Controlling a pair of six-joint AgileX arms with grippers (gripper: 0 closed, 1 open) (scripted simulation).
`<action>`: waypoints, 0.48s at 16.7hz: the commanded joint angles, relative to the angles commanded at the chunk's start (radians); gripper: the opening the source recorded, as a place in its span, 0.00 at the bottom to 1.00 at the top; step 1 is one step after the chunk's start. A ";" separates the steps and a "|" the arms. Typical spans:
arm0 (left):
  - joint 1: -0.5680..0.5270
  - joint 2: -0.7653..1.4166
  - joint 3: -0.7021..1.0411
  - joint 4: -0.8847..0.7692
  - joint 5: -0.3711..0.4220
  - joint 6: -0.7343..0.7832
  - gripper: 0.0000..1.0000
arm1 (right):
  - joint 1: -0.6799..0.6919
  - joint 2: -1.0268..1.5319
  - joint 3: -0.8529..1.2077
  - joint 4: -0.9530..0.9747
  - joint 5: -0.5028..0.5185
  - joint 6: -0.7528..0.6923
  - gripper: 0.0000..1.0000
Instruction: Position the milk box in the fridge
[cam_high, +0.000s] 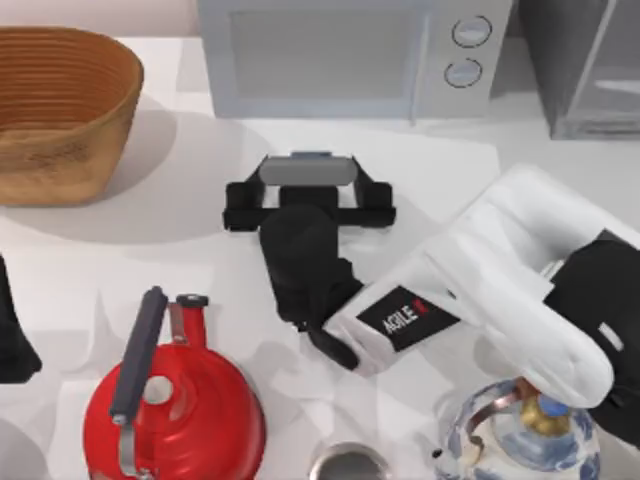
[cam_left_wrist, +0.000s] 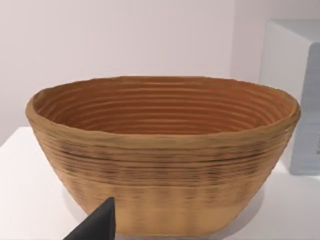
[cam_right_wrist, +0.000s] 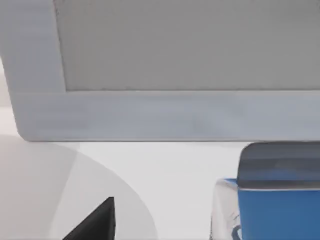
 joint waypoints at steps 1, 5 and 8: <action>0.000 0.000 0.000 0.000 0.000 0.000 1.00 | -0.004 0.004 0.009 -0.004 -0.004 -0.001 1.00; 0.000 0.000 0.000 0.000 0.000 0.000 1.00 | -0.005 0.005 0.010 -0.005 -0.004 -0.001 0.92; 0.000 0.000 0.000 0.000 0.000 0.000 1.00 | -0.005 0.005 0.010 -0.005 -0.004 -0.001 0.70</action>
